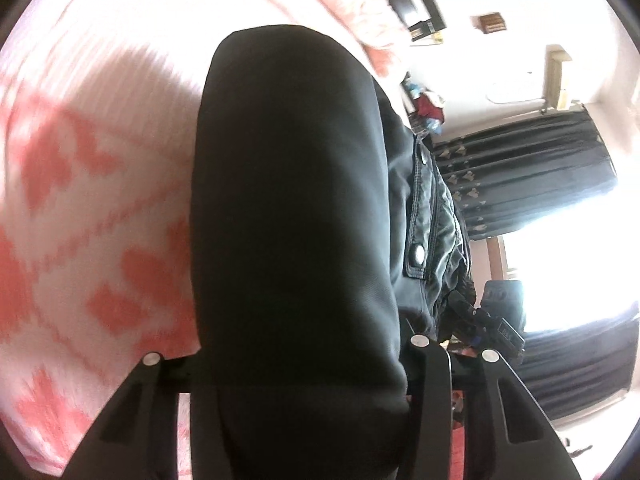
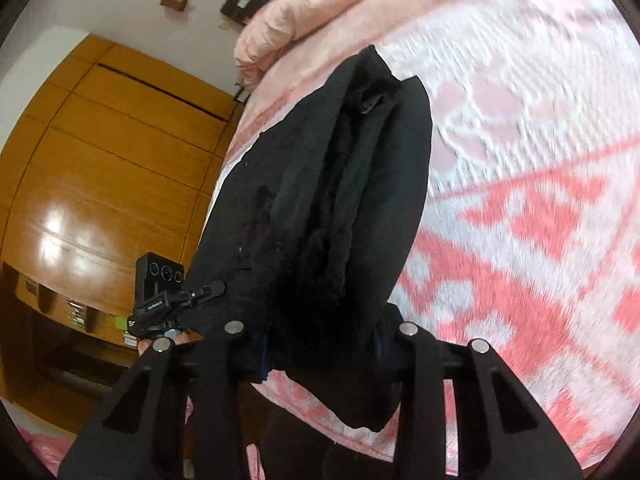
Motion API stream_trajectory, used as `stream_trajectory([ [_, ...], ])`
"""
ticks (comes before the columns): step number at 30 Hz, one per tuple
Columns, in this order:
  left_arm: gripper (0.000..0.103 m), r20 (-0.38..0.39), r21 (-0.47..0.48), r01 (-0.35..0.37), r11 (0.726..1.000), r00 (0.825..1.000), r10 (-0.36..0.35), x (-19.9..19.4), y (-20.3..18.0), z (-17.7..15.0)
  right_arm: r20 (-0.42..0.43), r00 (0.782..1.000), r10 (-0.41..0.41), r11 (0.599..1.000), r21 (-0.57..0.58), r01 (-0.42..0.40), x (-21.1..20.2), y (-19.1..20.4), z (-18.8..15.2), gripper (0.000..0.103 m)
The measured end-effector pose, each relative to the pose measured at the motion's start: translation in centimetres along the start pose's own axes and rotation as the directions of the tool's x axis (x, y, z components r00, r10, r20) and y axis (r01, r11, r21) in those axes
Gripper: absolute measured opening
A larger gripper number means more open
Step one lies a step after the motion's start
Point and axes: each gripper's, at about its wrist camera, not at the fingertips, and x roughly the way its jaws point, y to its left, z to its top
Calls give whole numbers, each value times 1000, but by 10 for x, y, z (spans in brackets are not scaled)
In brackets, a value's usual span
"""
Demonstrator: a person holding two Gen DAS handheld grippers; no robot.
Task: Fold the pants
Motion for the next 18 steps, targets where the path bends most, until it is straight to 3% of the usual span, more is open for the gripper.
stream_trajectory([
  [8,45,71,84,-6,996,997,0,-3,-23,35,59,998,-17,995,-97,23,-5,22,62,35],
  [18,45,87,92,-98,991,992,90,21,-4,129,34,999,-37,997,-73,40,46,-6,141,35],
])
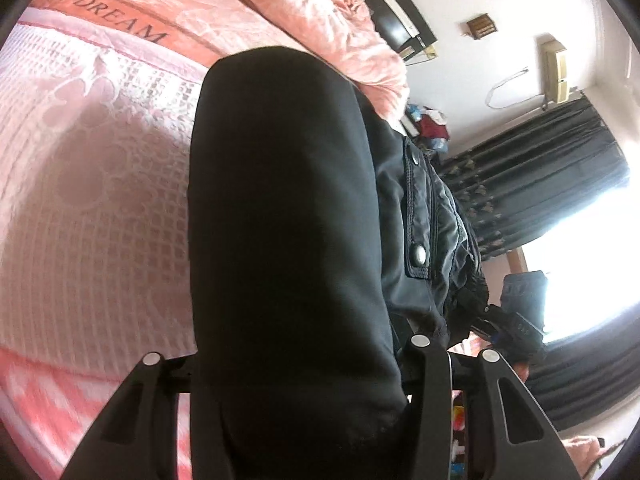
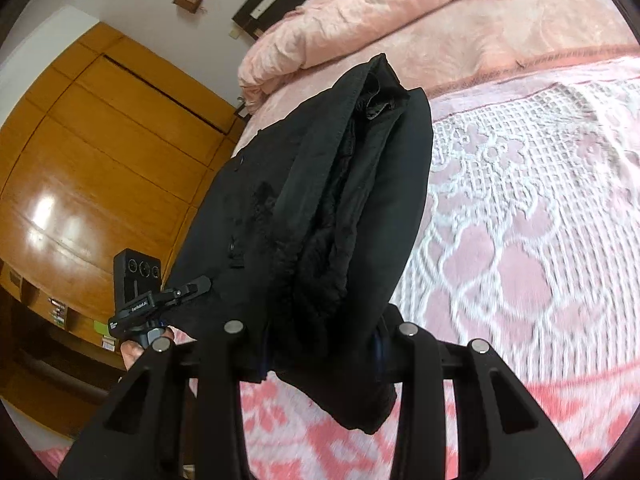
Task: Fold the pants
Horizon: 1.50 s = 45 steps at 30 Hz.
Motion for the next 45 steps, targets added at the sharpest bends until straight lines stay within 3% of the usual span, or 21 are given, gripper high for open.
stream_trajectory([
  [3,45,-14,-21,-26,999,1000,26,21,10,26,-23,1000,-10,1000,15,11,20,-16,10,35],
  [5,45,-26,-29,-44,999,999,43,27,20,22,-38,999,-11,999,32,12,31,-21,17,35],
  [8,46,-30,-21,-51,998,998,50,44,17,41,-61,998,-17,999,51,20,49,-33,19,35],
  [13,52,-52,-8,-58,998,997,57,50,23,27,-64,998,5,996,87,0,54,-50,12,38],
  [16,64,-66,-22,-64,998,996,62,44,29,6,-74,997,10,992,129,-1,62,-61,6,47],
  [18,82,-80,-18,-106,994,991,105,48,33,2,-65,998,25,984,178,-13,66,-69,5,57],
  [21,91,-76,6,-153,988,985,153,44,35,-2,-42,998,53,977,211,-43,56,-77,-5,62],
  [26,94,-7,61,-268,961,963,269,27,19,-10,-1,1000,19,981,194,-19,36,-74,-13,63],
  [29,97,46,71,-330,941,944,327,15,9,-22,16,999,-45,983,181,42,28,-67,-14,63],
  [33,99,91,68,-413,908,909,407,3,-3,-40,27,990,-137,981,144,132,21,-54,-23,63],
  [34,99,98,82,-431,899,901,423,2,-8,-44,29,987,-161,978,136,156,20,-49,-25,63],
  [35,99,105,105,-469,877,882,459,1,-15,-50,31,983,-183,976,128,178,20,-44,-28,63],
  [38,99,108,152,-512,846,859,500,-5,-30,-63,29,969,-247,965,96,243,15,-28,-45,63],
  [45,99,167,236,-563,793,827,537,-29,-81,-100,55,918,-394,919,6,394,14,28,-78,88],
])
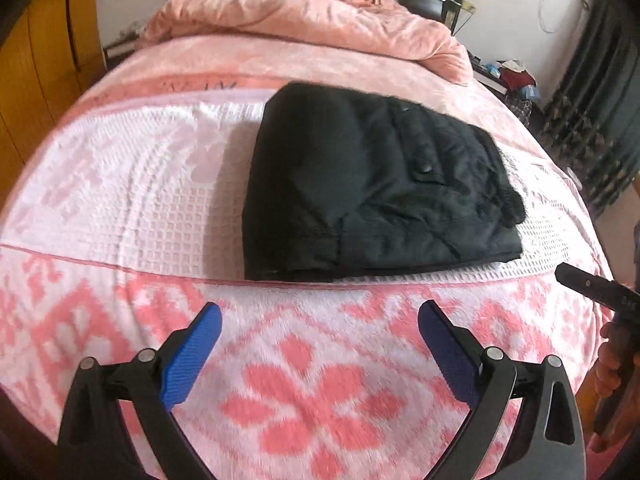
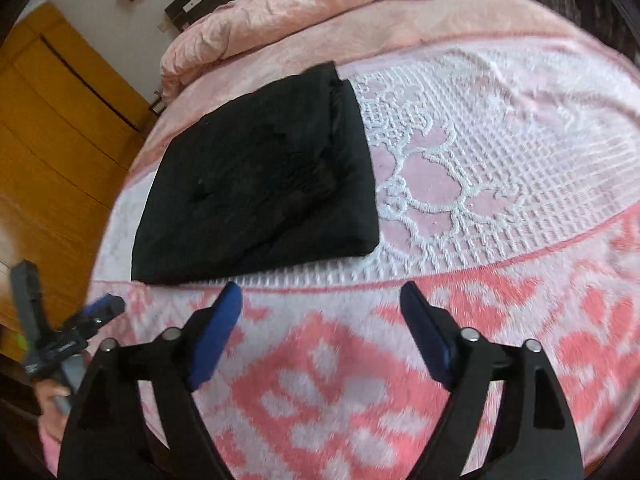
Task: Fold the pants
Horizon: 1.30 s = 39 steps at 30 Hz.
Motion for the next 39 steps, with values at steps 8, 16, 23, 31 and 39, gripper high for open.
stream_trajectory([
  [8,99,103,22,-17,1000,995,15,-52,-24,-4,73,993,-93,995,-35,95,-39,38,-24,92],
  [16,99,178,37,-72,997,982,64,-86,-32,-5,132,981,-142,988,-45,149,-70,58,-25,93],
  [23,99,213,57,-113,992,972,99,-104,-37,-9,156,975,-159,983,-65,171,-85,80,-29,94],
  [31,99,257,56,-142,988,959,123,-122,-39,-9,199,967,-160,979,-94,182,-105,101,-33,95],
  [39,99,260,57,-153,987,956,134,-122,-39,-9,226,957,-182,973,-100,208,-113,104,-32,95],
])
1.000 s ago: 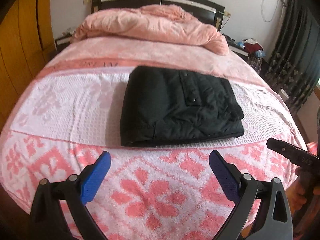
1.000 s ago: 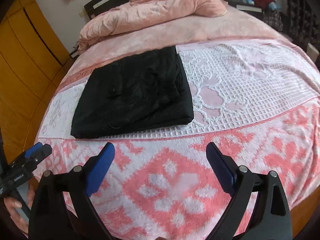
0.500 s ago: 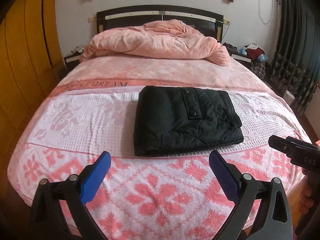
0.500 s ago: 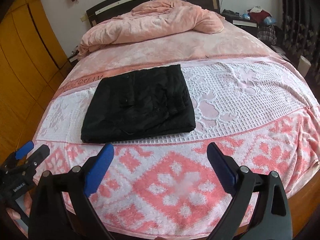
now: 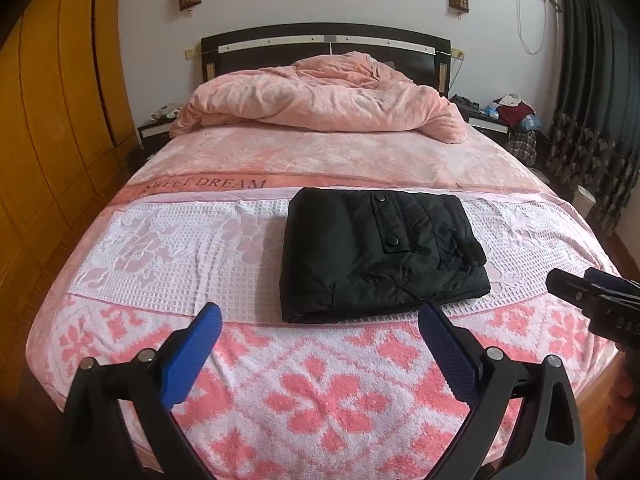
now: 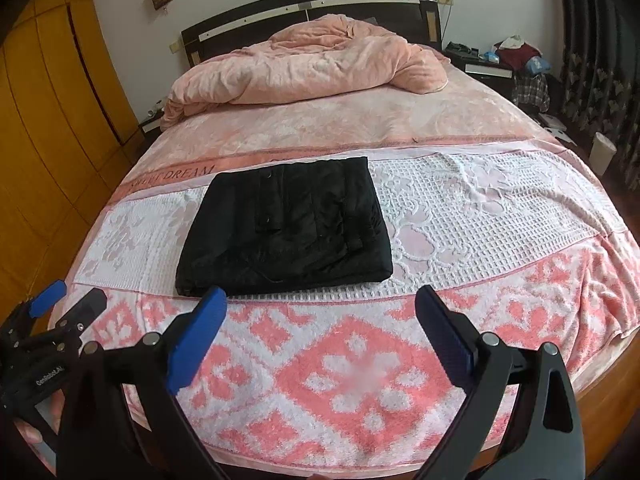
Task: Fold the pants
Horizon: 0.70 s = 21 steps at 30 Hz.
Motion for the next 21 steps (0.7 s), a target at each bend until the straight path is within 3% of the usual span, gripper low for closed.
stream_trajectory([
  [6,99,-37,4,-10,1000,999,10,9,0,-7,-36,998,-43,999,-1,43,17,-4,-7,95],
  [12,99,-65,5,-32,999,997,32,22,2,-13,-20,993,-114,993,-30,113,26,-5,-11,95],
  [21,99,-77,4,-35,999,996,35,30,4,-17,-15,991,-131,990,-57,130,34,-3,-12,95],
])
